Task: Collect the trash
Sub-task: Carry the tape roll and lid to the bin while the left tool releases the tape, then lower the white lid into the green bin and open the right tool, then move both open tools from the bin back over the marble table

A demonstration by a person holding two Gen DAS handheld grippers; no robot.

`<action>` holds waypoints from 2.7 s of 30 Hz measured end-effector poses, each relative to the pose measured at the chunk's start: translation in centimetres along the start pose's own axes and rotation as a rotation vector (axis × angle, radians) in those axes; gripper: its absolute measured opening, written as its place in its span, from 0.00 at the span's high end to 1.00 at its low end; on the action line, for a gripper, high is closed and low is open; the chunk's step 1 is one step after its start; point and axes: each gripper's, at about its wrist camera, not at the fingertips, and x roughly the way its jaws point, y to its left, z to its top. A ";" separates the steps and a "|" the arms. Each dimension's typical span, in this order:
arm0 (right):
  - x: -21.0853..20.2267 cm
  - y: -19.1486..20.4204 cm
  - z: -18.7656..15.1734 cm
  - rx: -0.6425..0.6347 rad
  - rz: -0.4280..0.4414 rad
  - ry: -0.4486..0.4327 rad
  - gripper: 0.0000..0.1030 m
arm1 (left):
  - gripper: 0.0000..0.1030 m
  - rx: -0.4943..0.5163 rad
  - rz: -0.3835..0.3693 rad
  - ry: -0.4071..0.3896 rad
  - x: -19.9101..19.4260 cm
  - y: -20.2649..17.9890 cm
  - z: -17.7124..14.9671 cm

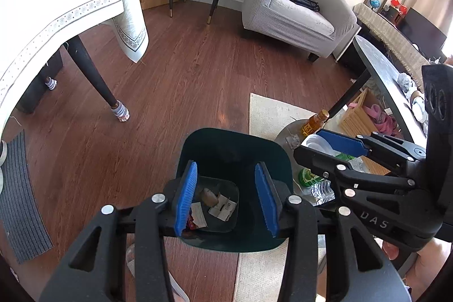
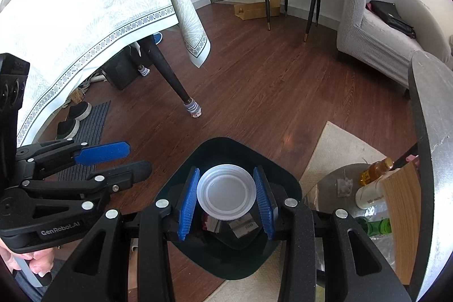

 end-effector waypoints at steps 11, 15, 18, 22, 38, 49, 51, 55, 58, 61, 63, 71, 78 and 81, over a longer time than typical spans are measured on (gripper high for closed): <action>3.9 0.4 -0.9 0.019 -0.003 0.084 0.62 | 0.57 -0.017 -0.039 -0.145 -4.7 0.1 1.5; 6.1 0.7 -1.9 0.011 -0.017 0.146 0.61 | 0.62 -0.013 -0.064 -0.205 -6.6 -0.6 2.1; 7.6 0.8 -2.9 0.004 -0.031 0.194 0.61 | 0.68 0.001 -0.066 -0.238 -7.8 -1.1 2.6; 9.0 0.9 -3.8 -0.007 -0.046 0.244 0.61 | 0.75 0.017 -0.076 -0.271 -9.0 -1.9 2.9; 6.8 0.7 -4.1 -0.052 -0.050 0.209 0.48 | 0.77 0.024 -0.121 -0.320 -10.4 -2.9 3.7; 0.1 1.4 -2.2 -0.090 0.018 0.035 0.48 | 0.77 0.004 -0.142 -0.338 -10.3 -3.5 4.5; -1.4 1.3 -1.9 -0.101 0.017 -0.007 0.48 | 0.77 0.001 -0.154 -0.343 -10.4 -3.8 4.7; -4.4 0.5 -1.5 -0.098 -0.003 -0.081 0.48 | 0.77 0.007 -0.163 -0.357 -10.5 -4.8 4.8; -6.4 -0.7 -1.3 -0.077 -0.022 -0.121 0.48 | 0.77 0.011 -0.178 -0.354 -10.2 -5.7 4.9; -8.1 -2.1 -1.3 -0.059 -0.040 -0.154 0.48 | 0.77 0.026 -0.186 -0.352 -9.9 -6.8 4.9; -9.1 -3.2 -1.5 -0.045 -0.049 -0.168 0.48 | 0.77 0.037 -0.194 -0.347 -9.6 -7.7 5.0; -12.6 -7.3 -2.8 0.001 -0.103 -0.202 0.48 | 0.73 0.085 -0.223 -0.322 -7.9 -12.1 4.7; -15.0 -10.5 -3.9 0.042 -0.146 -0.217 0.48 | 0.60 0.143 -0.254 -0.301 -6.8 -15.8 4.7; -16.1 -12.6 -4.5 0.072 -0.177 -0.222 0.48 | 0.56 0.200 -0.261 -0.308 -6.6 -17.5 4.5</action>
